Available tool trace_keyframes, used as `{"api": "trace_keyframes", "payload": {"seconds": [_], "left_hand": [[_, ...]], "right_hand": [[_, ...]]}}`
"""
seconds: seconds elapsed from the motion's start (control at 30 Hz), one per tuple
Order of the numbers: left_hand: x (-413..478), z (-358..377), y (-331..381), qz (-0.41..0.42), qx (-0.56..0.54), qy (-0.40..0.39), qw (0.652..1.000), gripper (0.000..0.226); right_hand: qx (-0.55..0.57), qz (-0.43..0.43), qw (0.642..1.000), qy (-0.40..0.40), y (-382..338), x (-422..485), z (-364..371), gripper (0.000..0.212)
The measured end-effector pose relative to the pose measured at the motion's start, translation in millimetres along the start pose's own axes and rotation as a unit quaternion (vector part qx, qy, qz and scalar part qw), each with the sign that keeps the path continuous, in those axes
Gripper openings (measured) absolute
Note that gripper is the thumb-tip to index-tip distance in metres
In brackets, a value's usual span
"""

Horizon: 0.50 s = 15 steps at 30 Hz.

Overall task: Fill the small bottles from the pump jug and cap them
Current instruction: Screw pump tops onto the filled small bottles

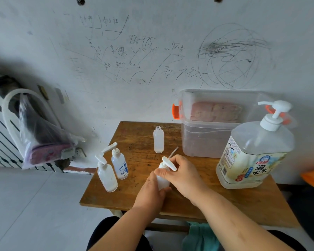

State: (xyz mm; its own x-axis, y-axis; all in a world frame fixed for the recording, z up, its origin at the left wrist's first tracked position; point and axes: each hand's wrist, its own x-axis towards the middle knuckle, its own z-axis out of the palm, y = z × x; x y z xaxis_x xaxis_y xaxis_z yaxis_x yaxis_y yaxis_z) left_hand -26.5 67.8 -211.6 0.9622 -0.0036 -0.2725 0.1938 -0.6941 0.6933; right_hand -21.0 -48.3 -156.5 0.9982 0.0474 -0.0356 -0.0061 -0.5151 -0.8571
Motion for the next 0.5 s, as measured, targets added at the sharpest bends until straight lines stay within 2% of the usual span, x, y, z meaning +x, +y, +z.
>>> {"api": "trace_keyframes", "payload": {"seconds": [0.1,0.23,0.4,0.5], "left_hand": [[-0.5,-0.2,-1.4,0.015,0.001,0.003,1.0,0.063],[-1.3,-1.8,0.3,0.011,0.006,0.002,1.0,0.063],[-0.6,-2.5,-2.3,0.02,0.002,-0.001,1.0,0.057],[-1.8,-2.7,-1.3,0.02,0.006,0.002,1.0,0.056]], "right_hand": [[0.021,-0.029,0.999,-0.033,0.1,-3.0,-0.5,0.032],[-0.029,-0.023,0.999,0.021,-1.7,-0.4,1.2,0.03],[-0.012,-0.056,0.998,-0.02,-0.3,-5.0,-1.1,0.033],[-0.029,-0.032,0.999,0.028,-1.6,-3.6,1.9,0.031]]}}
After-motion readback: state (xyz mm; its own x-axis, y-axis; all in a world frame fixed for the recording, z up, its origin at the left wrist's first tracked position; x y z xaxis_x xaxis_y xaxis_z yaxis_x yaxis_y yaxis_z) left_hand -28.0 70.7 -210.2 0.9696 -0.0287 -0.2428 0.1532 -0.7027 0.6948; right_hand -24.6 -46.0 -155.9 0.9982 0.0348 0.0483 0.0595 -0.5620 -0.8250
